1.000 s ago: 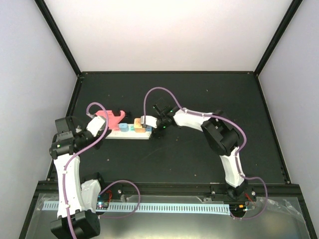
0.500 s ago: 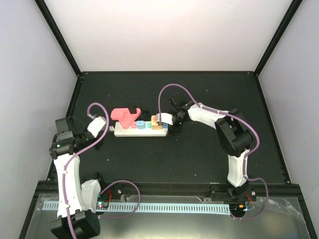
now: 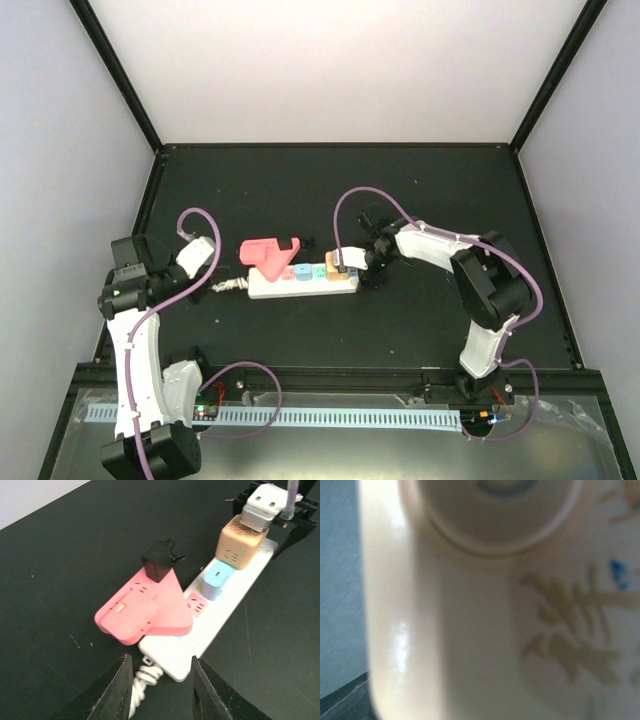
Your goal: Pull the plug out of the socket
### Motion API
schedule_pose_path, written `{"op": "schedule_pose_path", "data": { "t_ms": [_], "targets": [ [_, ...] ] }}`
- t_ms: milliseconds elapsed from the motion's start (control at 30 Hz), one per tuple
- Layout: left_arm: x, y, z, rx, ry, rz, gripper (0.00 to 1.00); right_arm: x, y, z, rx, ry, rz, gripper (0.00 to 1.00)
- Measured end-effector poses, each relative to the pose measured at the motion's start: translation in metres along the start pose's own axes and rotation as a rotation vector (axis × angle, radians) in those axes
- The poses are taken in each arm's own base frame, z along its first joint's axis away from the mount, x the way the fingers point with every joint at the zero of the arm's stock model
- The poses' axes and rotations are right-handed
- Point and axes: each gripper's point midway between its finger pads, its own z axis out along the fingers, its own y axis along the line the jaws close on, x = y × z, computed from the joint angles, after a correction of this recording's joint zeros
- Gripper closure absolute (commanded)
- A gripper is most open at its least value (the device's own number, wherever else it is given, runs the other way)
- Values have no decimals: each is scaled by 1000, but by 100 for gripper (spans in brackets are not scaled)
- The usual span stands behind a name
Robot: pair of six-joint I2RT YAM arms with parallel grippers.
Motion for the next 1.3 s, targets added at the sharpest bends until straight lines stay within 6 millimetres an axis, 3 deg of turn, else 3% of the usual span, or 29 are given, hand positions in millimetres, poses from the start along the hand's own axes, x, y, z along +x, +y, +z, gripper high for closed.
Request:
{"op": "schedule_pose_path", "data": {
  "t_ms": [267,367,467,567,800,1033,1200,1300],
  "targets": [
    [-3,-1,0,7,-8,26,59,28,22,-12,-8,-3,7,31],
    [-3,-3,2,22,-6,34,53,34,27,-14,-2,-9,11,12],
    [-7,-6,3,47,-2,46,48,35,30,-15,-2,-13,12,1],
    [-17,-9,6,86,-3,77,42,33,32,-17,-4,-27,21,0],
    [-24,-36,18,205,13,165,32,17,22,-47,52,-141,55,0],
    [-17,-80,48,352,58,342,31,-21,18,-89,84,-335,39,0],
    [4,-104,76,430,134,411,31,-36,22,-93,69,-388,31,0],
    [4,-108,84,434,140,428,30,-42,23,-88,53,-385,18,0]
  ]
}}
